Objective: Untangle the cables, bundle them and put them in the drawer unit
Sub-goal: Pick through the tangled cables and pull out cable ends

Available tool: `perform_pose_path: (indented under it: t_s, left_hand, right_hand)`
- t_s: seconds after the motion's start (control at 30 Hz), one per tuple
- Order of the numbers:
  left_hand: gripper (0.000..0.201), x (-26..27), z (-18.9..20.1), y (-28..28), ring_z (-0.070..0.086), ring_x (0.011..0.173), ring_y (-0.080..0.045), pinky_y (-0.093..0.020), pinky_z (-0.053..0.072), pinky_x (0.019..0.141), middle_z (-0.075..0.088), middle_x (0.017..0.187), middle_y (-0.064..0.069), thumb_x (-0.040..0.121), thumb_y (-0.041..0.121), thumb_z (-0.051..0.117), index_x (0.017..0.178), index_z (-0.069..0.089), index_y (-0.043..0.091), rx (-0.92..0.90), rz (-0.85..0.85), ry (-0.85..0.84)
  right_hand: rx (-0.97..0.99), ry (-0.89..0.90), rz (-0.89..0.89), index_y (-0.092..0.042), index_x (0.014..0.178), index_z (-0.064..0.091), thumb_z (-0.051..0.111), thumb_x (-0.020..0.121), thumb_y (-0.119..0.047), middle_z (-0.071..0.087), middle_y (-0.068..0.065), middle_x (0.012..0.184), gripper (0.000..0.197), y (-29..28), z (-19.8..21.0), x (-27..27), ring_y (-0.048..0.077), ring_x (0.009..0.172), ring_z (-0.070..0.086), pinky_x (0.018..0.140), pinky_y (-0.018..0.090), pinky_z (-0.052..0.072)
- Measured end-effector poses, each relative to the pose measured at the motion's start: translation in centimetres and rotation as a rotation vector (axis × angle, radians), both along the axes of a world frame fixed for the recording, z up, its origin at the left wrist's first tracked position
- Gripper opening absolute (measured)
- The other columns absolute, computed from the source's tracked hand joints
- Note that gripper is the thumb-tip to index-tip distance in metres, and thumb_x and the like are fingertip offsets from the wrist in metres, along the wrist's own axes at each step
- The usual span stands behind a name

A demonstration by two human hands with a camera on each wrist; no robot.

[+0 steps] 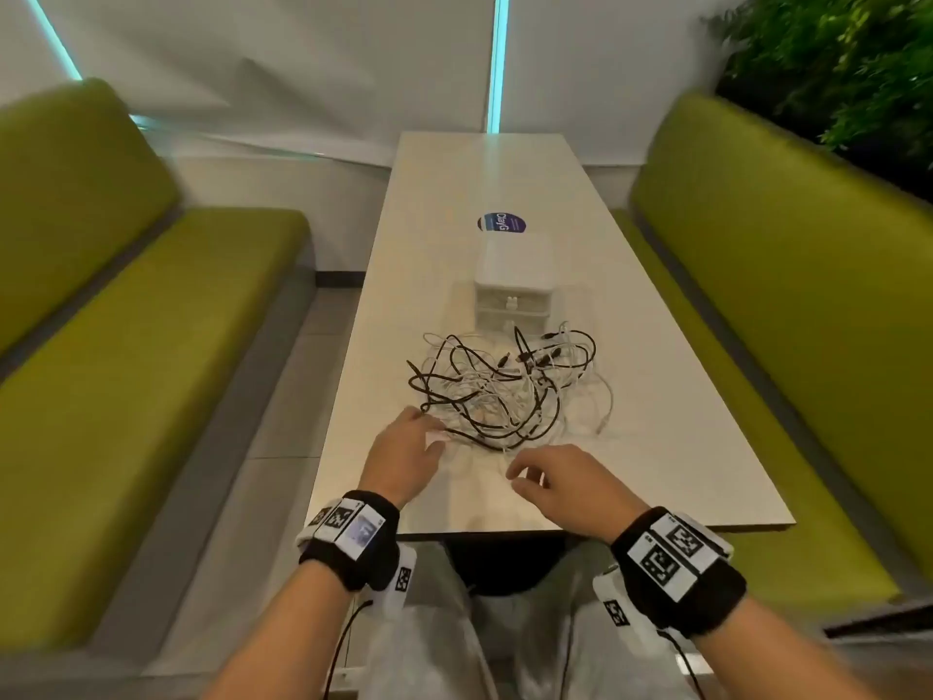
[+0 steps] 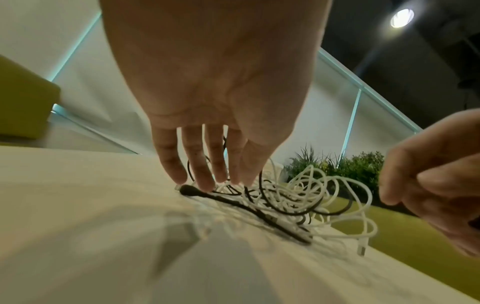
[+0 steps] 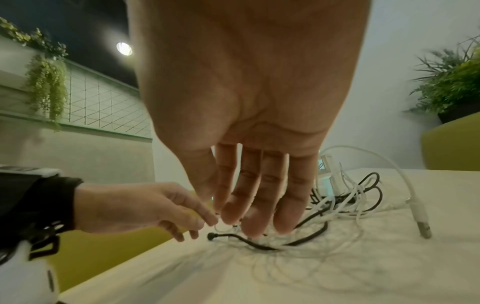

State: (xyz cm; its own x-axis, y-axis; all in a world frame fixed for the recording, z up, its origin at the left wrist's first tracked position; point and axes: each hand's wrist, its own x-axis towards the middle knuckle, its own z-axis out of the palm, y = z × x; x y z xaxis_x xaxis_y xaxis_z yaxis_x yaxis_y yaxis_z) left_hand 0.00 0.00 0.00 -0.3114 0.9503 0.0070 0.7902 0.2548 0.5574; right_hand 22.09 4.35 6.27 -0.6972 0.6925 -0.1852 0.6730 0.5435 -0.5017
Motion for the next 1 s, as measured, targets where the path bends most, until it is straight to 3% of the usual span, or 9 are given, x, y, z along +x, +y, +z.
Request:
perform_pose_path:
  t_s: [0.1,0.17,0.37,0.47,0.63,0.8,0.87,0.93,1.0]
  left_hand:
    - [0.03,-0.7,-1.4,1.0,0.056,0.106,-0.024,-0.031,0.044,0.089,0.055,0.121,-0.003,0.091,0.019,0.061,0.121,0.064,0.018,0.019,0.016,0.105]
    - [0.03,-0.9,-2.0,1.3,0.052,0.106,-0.025,-0.034,0.044,0.087,0.056,0.119,-0.005,0.091,0.02,0.061,0.121,0.064,0.019,0.01,0.014,0.153]
    - [0.007,-1.1,-2.4,1.5,0.048,0.095,-0.022,-0.036,0.039,0.077,0.066,0.096,0.002,0.087,0.02,0.067,0.089,0.07,0.026,0.011,-0.012,0.229]
    - [0.009,-0.3,-1.7,1.3,0.053,0.094,-0.019,-0.033,0.038,0.08,0.062,0.092,0.008,0.093,0.02,0.059,0.092,0.063,0.027,0.008,-0.033,0.165]
    - [0.009,1.3,1.3,1.1,0.061,0.083,-0.007,-0.023,0.047,0.075,0.066,0.089,0.013,0.091,0.016,0.063,0.09,0.064,0.025,0.136,-0.158,-0.265]
    - [0.003,2.7,4.0,1.1,0.066,0.079,-0.008,-0.018,0.05,0.075,0.071,0.082,0.007,0.089,0.013,0.066,0.088,0.069,0.015,0.32,-0.06,-0.869]
    - [0.01,3.0,4.1,1.1,0.067,0.079,-0.01,-0.021,0.051,0.076,0.072,0.08,0.005,0.086,0.023,0.063,0.085,0.072,0.018,0.334,-0.051,-1.008]
    - [0.018,3.5,3.8,1.1,0.065,0.083,-0.02,-0.033,0.052,0.079,0.071,0.084,0.001,0.089,0.034,0.061,0.083,0.073,0.023,0.33,-0.108,-1.109]
    - [0.025,4.1,3.7,1.1,0.06,0.087,-0.029,-0.043,0.05,0.081,0.066,0.086,-0.007,0.093,0.039,0.057,0.081,0.069,0.019,0.341,-0.145,-1.254]
  right_hand:
    - [-0.016,-0.028,0.004,-0.027,0.11,0.066,0.052,0.096,-0.033,0.062,-0.008,0.09,0.021,0.5,-1.1,-0.7,0.007,0.078,0.053,0.071,0.023,0.039]
    - [-0.025,-0.038,0.022,-0.026,0.112,0.065,0.052,0.096,-0.033,0.063,-0.007,0.092,0.022,0.9,-1.9,-1.0,0.008,0.078,0.053,0.071,0.024,0.041]
    - [-0.017,-0.055,0.041,-0.025,0.117,0.061,0.051,0.097,-0.032,0.062,-0.004,0.102,0.023,3.1,-2.9,-1.9,0.008,0.08,0.049,0.071,0.024,0.037]
    - [0.01,-0.068,0.092,-0.024,0.121,0.06,0.052,0.097,-0.032,0.063,-0.003,0.106,0.027,4.4,-2.6,-2.5,0.007,0.082,0.047,0.073,0.024,0.035]
    - [0.063,-0.09,0.152,-0.023,0.125,0.06,0.057,0.094,-0.038,0.066,-0.005,0.11,0.034,6.4,-0.7,-3.5,0.009,0.086,0.054,0.076,0.027,0.041]
    - [-0.019,0.101,0.173,-0.018,0.093,0.068,0.052,0.097,-0.037,0.067,-0.002,0.078,0.025,6.2,-1.0,-4.4,0.014,0.07,0.059,0.067,0.038,0.048]
    - [-0.091,0.209,0.171,-0.019,0.093,0.067,0.051,0.098,-0.036,0.068,-0.007,0.079,0.024,5.9,-1.4,-3.9,0.007,0.075,0.058,0.072,0.034,0.049]
    - [-0.099,0.225,0.22,-0.022,0.094,0.067,0.047,0.1,-0.035,0.065,-0.016,0.077,0.024,5.6,-1.6,-3.2,-0.002,0.083,0.049,0.073,0.018,0.041]
    - [-0.114,0.297,0.224,-0.029,0.085,0.063,0.047,0.1,-0.035,0.061,-0.018,0.071,0.024,5.4,-1.4,-2.3,0.001,0.086,0.046,0.072,0.016,0.037]
